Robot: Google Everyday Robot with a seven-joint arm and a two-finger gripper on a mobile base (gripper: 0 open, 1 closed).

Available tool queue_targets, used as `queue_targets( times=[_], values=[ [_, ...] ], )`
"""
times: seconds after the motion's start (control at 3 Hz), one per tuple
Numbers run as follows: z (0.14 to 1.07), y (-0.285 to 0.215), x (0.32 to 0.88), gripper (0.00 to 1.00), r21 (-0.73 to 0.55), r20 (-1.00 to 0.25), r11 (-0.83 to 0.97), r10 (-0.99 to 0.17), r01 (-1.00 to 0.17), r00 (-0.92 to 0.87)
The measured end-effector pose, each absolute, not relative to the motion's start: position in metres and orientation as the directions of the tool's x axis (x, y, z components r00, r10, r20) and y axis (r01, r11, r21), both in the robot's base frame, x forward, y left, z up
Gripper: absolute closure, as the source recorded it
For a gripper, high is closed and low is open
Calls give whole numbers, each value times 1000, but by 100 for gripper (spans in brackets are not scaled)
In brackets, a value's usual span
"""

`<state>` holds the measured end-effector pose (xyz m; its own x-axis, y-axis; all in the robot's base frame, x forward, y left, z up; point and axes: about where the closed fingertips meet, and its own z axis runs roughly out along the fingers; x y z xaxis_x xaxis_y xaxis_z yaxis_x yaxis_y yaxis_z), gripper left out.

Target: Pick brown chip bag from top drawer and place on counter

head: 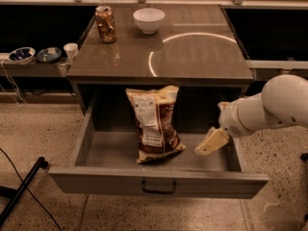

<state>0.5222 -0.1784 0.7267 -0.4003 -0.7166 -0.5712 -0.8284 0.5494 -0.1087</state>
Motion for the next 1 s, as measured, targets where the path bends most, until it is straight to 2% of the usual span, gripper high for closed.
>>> queue_targets(
  times=[0.33,0.67,1.0],
  values=[
    [732,-157,560,0,-132,-678,550,-657,-825,-330],
    [734,-102,577,0,-50,-788,542,-538,-839,-300],
    [703,-69,563,0,101,-788,550,-464,-829,-405]
  ],
)
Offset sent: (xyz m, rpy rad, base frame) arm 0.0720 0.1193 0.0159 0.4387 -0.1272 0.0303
